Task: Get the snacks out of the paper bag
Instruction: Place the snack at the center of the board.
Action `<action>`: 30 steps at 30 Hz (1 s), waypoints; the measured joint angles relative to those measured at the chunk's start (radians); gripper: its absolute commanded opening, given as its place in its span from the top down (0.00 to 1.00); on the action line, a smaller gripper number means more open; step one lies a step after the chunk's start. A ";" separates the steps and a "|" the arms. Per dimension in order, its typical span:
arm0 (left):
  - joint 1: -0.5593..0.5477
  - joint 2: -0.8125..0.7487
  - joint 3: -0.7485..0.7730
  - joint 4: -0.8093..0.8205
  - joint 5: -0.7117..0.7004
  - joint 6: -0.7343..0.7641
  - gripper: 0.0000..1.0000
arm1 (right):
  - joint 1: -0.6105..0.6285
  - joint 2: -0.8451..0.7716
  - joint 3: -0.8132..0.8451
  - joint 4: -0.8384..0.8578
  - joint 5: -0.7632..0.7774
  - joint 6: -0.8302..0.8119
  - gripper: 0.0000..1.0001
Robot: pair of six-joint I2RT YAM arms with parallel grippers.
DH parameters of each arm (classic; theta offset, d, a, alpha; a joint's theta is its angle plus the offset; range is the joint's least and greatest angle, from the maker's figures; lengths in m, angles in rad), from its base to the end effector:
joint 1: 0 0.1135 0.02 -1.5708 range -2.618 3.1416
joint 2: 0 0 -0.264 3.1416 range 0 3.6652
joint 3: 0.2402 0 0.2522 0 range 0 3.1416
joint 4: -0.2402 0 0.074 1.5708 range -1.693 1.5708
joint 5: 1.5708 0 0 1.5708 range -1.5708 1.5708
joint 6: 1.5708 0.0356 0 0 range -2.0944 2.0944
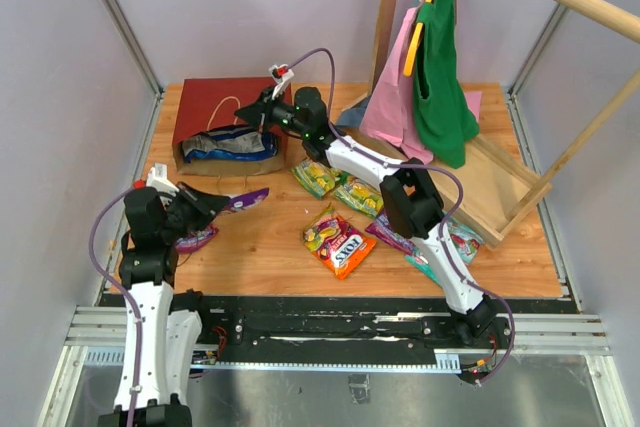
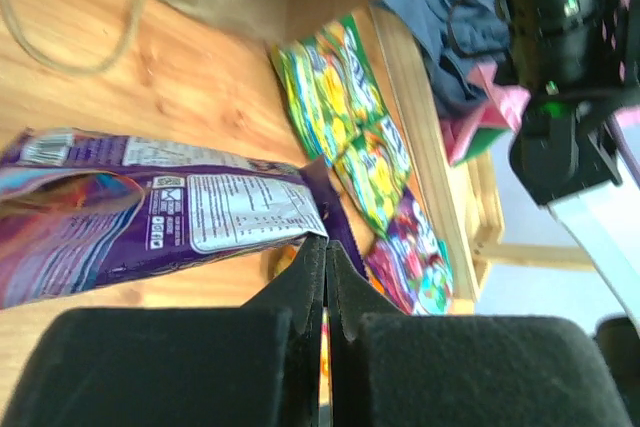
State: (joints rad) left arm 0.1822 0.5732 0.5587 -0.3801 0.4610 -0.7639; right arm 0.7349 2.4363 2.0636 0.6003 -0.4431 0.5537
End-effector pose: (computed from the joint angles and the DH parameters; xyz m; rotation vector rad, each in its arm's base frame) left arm 0.1423 0.0101 0.2724 -0.6298 1.9145 -0.8284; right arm 0.4159 0.3965 0.2753 -0.5404 1.4070 1.3569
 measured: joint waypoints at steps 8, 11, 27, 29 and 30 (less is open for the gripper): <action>-0.030 -0.008 0.000 -0.100 0.294 -0.083 0.99 | 0.000 0.000 0.000 0.000 0.005 0.000 0.99; -0.042 0.023 0.000 -0.170 0.300 -0.069 0.99 | 0.000 0.000 0.000 0.000 0.009 0.000 0.99; -0.042 0.069 -0.010 -0.349 -0.010 -0.061 0.99 | 0.000 0.000 0.000 0.000 0.023 0.005 0.99; -0.042 0.052 0.014 -0.354 -0.025 -0.071 0.99 | 0.000 0.000 0.000 0.000 0.024 0.005 0.99; -0.042 0.041 0.041 -0.361 -0.038 -0.075 1.00 | 0.000 0.000 0.000 0.000 0.024 0.005 0.99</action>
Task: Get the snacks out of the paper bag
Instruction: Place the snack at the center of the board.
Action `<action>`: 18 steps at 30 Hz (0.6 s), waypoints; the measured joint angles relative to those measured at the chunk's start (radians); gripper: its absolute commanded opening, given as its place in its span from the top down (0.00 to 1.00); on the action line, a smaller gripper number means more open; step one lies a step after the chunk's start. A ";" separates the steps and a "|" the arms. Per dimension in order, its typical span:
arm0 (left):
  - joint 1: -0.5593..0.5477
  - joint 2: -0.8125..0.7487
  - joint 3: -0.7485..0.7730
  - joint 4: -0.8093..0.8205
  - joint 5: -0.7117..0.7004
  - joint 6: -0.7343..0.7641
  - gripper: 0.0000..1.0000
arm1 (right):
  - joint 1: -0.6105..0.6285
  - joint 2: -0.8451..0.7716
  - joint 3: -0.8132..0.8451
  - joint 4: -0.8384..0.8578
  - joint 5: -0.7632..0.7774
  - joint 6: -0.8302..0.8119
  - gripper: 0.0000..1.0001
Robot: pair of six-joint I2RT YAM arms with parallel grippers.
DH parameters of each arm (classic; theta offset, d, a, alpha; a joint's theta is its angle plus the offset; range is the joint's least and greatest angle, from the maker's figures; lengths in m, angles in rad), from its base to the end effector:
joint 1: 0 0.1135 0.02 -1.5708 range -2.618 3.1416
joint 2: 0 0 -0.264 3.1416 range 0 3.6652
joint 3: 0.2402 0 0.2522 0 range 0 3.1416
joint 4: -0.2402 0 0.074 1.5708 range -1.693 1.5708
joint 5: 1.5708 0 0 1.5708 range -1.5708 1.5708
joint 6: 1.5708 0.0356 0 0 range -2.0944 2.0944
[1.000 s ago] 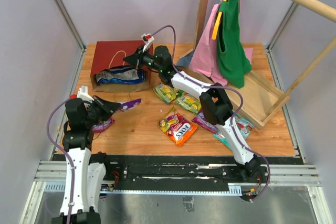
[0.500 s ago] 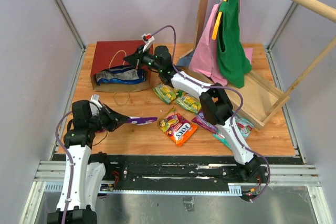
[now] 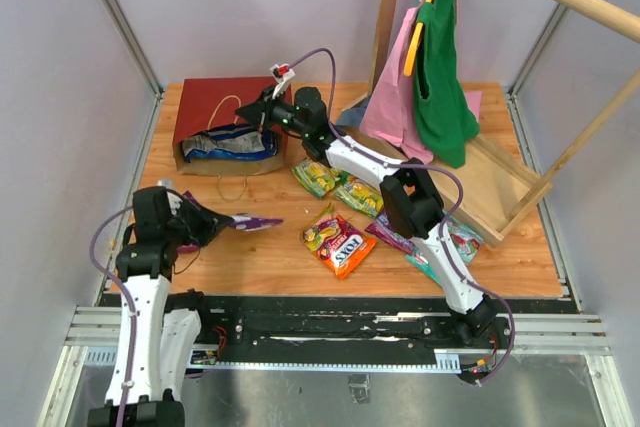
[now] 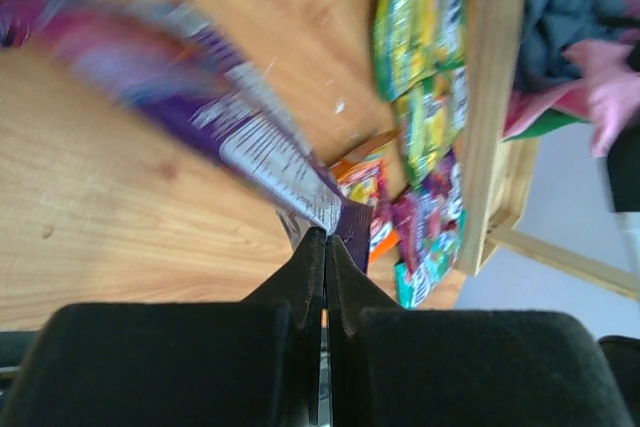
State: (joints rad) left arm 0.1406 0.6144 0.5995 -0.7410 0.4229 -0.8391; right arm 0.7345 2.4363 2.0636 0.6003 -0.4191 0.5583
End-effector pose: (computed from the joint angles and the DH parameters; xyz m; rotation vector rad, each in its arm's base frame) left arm 0.1284 0.0034 0.2490 -0.9272 2.2086 -0.8333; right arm 0.4169 0.3960 0.2754 -0.5144 1.4111 1.3458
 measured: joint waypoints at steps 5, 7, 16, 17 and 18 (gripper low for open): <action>0.000 -0.017 0.234 -0.066 -0.072 0.014 0.99 | 0.000 0.000 0.000 0.000 0.000 0.000 0.99; 0.000 0.010 0.377 -0.126 -0.121 0.044 0.99 | 0.000 0.000 0.000 0.000 0.000 0.000 0.99; -0.021 0.027 0.461 -0.248 -0.256 0.089 0.99 | 0.002 0.000 0.000 0.000 0.001 0.000 0.99; -0.021 0.024 0.443 -0.262 -0.271 0.092 1.00 | 0.003 0.000 0.000 -0.001 0.001 0.000 0.99; -0.021 0.018 0.422 -0.287 -0.291 0.098 1.00 | 0.003 0.000 0.000 -0.001 0.002 0.000 0.99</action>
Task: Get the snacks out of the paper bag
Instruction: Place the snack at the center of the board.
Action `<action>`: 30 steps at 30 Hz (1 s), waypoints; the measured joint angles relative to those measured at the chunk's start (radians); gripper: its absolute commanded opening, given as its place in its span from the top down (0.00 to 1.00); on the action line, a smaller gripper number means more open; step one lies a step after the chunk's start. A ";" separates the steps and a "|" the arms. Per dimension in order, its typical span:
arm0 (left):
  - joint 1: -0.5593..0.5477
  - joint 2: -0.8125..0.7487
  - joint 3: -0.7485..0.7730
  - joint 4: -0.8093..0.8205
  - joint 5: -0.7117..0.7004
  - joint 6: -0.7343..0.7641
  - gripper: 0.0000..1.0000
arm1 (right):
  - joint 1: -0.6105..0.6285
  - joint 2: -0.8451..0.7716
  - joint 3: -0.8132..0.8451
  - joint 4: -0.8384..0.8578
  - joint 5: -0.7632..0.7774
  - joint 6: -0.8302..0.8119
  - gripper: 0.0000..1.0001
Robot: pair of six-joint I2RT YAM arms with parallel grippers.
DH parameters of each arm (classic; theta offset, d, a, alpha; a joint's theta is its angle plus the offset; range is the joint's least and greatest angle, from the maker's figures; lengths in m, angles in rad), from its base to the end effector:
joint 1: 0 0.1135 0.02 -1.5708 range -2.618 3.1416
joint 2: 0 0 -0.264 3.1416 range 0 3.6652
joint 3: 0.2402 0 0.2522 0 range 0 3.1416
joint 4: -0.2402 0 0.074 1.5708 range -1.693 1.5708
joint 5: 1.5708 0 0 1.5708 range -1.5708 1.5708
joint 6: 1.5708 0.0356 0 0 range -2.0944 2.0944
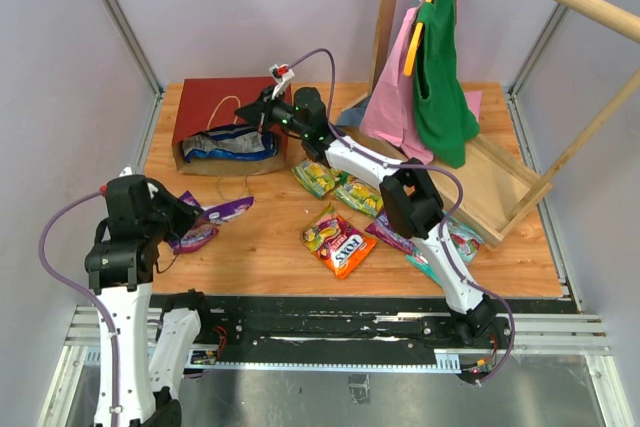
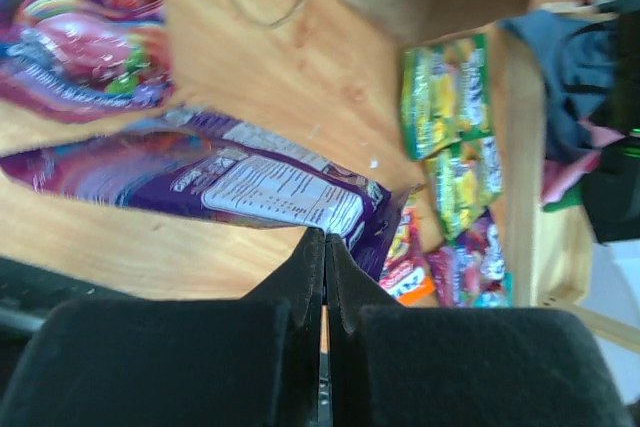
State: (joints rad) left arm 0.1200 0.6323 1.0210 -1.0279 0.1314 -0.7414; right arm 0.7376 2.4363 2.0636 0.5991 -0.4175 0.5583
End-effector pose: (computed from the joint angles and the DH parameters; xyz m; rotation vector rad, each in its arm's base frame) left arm 0.0986 0.0072 0.3527 -0.8703 2.0721 -0.4859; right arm 0.4157 0.3973 0.2752 -0.5152 1.4123 1.3471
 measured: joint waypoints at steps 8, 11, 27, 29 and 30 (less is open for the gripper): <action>-0.001 -0.029 -0.084 -0.069 -0.112 0.055 1.00 | 0.010 0.031 0.050 -0.031 0.009 -0.001 0.99; -0.003 -0.012 -0.116 -0.057 -0.131 0.076 0.99 | 0.019 0.052 0.076 -0.047 0.019 -0.001 0.99; -0.559 0.389 -0.122 0.092 -0.495 -0.098 0.99 | 0.043 0.080 0.103 -0.090 0.044 -0.024 0.99; -0.587 0.415 -0.124 0.097 -0.511 -0.116 0.99 | 0.042 0.080 0.103 -0.089 0.044 -0.024 0.99; -0.593 0.415 -0.127 0.104 -0.512 -0.121 0.99 | 0.041 0.080 0.103 -0.089 0.043 -0.024 0.99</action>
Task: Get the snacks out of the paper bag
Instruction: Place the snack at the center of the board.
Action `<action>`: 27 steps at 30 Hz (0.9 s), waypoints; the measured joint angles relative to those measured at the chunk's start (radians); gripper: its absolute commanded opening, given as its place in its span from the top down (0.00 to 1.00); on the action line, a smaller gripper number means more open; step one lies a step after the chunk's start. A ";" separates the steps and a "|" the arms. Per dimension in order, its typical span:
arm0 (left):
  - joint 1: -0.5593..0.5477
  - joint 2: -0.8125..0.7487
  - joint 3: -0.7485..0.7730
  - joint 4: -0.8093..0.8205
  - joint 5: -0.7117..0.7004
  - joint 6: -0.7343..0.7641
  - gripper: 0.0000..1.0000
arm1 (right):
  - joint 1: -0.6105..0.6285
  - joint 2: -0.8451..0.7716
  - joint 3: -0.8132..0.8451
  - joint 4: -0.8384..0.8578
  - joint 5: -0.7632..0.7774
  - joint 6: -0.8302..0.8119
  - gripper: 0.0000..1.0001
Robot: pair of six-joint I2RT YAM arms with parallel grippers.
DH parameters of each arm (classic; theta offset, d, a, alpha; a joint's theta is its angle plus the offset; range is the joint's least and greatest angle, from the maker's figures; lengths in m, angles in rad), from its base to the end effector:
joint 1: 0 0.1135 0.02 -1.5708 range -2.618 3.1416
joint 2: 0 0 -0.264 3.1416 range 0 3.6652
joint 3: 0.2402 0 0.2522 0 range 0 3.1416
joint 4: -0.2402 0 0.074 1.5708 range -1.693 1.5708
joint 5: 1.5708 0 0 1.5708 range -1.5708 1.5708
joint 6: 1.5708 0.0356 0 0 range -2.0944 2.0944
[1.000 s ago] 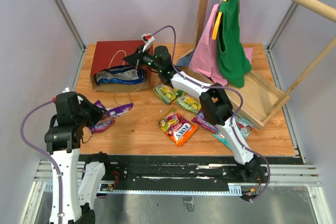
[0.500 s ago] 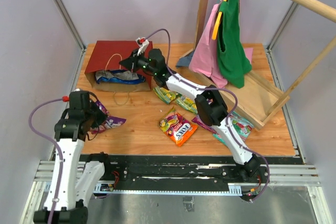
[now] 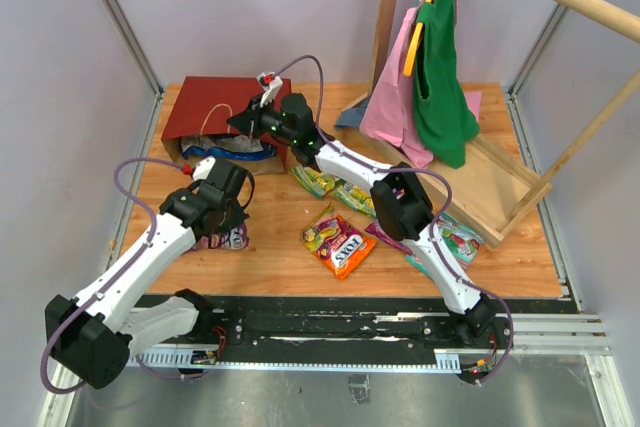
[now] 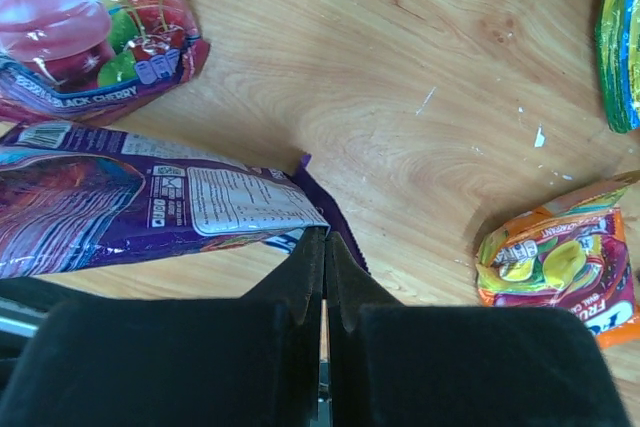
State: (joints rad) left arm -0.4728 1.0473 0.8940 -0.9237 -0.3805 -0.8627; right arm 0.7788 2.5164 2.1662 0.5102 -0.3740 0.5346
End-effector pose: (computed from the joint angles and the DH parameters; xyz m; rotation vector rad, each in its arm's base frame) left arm 0.1752 -0.0748 0.2698 -0.6094 2.4535 -0.0123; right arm 0.4112 0.4240 0.2574 -0.5231 1.4753 1.3245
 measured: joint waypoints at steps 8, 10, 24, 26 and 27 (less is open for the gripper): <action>-0.010 0.035 -0.076 0.127 0.046 -0.025 0.99 | -0.002 0.000 -0.014 0.024 0.000 0.009 0.99; -0.014 0.066 -0.076 0.160 0.050 -0.028 0.99 | -0.005 0.000 -0.020 0.024 -0.001 0.012 0.99; -0.019 0.300 0.067 0.216 -0.053 -0.031 0.99 | -0.030 0.000 -0.068 0.063 -0.002 0.021 0.99; -0.013 0.334 0.093 0.224 -0.071 -0.028 1.00 | -0.030 0.000 -0.072 0.065 -0.002 0.023 0.99; -0.008 0.346 0.101 0.227 -0.074 -0.028 0.99 | -0.030 0.000 -0.074 0.066 -0.002 0.024 0.99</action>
State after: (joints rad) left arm -0.4812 1.3937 0.9947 -0.6968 -0.4541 -0.8909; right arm 0.7490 2.5160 2.0926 0.5762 -0.3759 0.5587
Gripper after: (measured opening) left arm 0.010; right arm 0.022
